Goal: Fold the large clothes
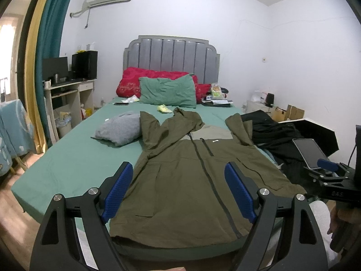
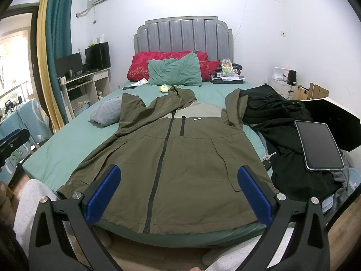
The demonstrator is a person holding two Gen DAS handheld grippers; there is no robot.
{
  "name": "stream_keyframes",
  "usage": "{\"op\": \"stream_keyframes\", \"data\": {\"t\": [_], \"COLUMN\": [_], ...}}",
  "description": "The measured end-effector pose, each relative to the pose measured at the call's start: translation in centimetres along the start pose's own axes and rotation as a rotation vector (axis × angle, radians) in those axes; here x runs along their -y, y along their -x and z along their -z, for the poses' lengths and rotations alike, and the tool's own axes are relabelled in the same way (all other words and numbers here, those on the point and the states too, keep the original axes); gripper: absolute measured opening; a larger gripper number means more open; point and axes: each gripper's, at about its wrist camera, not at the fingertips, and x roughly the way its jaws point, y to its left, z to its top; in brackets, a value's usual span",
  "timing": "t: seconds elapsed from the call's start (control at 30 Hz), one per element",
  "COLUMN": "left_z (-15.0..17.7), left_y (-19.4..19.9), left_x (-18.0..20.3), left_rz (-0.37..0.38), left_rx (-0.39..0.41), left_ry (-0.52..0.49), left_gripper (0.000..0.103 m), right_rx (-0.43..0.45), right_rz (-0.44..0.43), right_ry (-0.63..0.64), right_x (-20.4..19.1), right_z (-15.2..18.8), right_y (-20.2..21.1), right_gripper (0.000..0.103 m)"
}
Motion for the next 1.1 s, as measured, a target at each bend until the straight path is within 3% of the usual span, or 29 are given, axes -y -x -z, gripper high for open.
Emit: {"op": "stream_keyframes", "data": {"t": [0.27, 0.6, 0.87, 1.0, 1.1], "left_z": [0.1, -0.4, -2.8, -3.7, -4.2], "left_y": [-1.2, -11.0, -23.6, -30.2, -35.2], "left_x": [-0.6, -4.9, -10.7, -14.1, -16.9], "left_rz": [0.042, 0.009, -0.026, -0.040, -0.066], "left_rx": [-0.038, -0.151, -0.168, -0.196, -0.196], "left_ry": [0.013, 0.058, 0.104, 0.131, 0.134], "left_gripper": [0.086, 0.086, 0.086, 0.086, 0.086], "right_rx": [-0.020, -0.084, -0.157, -0.182, -0.210], "right_rz": [0.007, 0.020, -0.041, -0.065, -0.107], "right_ry": [0.006, 0.034, 0.013, 0.024, 0.009], "right_x": [0.4, 2.4, 4.6, 4.3, 3.4], "right_z": [0.1, -2.1, -7.3, -10.2, -12.5], "right_y": [-0.7, -8.7, -21.5, -29.9, -37.8], "right_gripper": [0.102, 0.102, 0.100, 0.090, 0.076]}}
